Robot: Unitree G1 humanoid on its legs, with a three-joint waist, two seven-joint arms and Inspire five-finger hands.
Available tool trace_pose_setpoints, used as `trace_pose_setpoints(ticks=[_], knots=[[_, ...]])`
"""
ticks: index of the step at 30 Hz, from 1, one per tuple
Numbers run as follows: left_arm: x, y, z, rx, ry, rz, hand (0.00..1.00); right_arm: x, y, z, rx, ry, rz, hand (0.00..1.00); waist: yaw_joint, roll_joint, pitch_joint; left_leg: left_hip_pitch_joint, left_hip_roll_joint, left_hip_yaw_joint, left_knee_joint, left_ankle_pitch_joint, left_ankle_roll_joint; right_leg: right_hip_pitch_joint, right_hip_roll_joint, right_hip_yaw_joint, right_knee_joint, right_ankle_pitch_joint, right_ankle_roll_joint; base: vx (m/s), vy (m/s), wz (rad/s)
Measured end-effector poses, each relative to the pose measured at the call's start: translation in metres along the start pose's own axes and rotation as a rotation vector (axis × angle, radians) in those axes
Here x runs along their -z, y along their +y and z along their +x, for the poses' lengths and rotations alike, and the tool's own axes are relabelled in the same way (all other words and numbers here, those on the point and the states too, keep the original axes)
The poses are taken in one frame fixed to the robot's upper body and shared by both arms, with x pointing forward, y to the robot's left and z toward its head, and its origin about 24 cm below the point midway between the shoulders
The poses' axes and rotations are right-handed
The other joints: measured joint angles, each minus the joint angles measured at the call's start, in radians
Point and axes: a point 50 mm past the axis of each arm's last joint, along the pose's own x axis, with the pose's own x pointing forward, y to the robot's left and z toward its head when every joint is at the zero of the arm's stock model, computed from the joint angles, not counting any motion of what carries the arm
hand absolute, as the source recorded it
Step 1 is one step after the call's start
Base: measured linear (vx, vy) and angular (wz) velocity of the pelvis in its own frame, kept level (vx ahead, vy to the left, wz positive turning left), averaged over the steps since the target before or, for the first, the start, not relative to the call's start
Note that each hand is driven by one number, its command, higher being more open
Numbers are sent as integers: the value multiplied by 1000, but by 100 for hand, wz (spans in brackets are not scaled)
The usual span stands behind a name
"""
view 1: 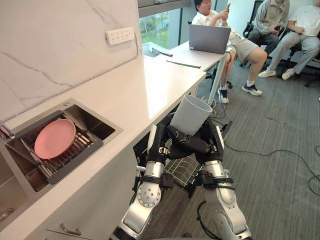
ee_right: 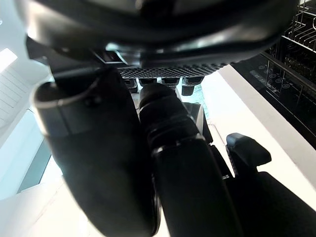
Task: Walk over to the sink, pick up the cup, carry it to the dishwasher, place the cup inside the dishwasher, then close the dishwasher door
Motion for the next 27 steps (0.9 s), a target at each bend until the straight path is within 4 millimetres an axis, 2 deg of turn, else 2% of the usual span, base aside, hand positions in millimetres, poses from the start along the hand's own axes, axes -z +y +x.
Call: trace_pose_setpoints(ticks=[10, 11, 21, 27], knots=[[0, -1, -1, 13, -14, 31, 0, 3, -6, 0, 12, 17, -31, 0, 3, -7, -5, -1, 0, -3, -5, 3, 1, 0, -1, -4, -4, 0, 0, 0, 0, 0], [0, -1, -1, 12, -14, 31, 100, 3, -6, 0, 12, 17, -31, 0, 4, -8, -5, -1, -1, -3, -6, 4, 2, 0, -1, -5, -5, 1, -1, 0, 0, 0], [1, 2, -2, 31, -23, 44, 100, -1, -11, 1, 26, 3, -41, 0, 4, -20, -14, 1, -2, -6, -18, 11, 0, 0, -1, -8, -9, 5, -5, 0, 0, 0], [-10, 3, -1, 46, -67, 8, 100, -13, -11, 3, 7, -51, -44, 0, 4, -20, -14, 2, -2, -6, -19, 11, 0, 1, -1, -10, -8, 5, -5, 0, 0, 0]])
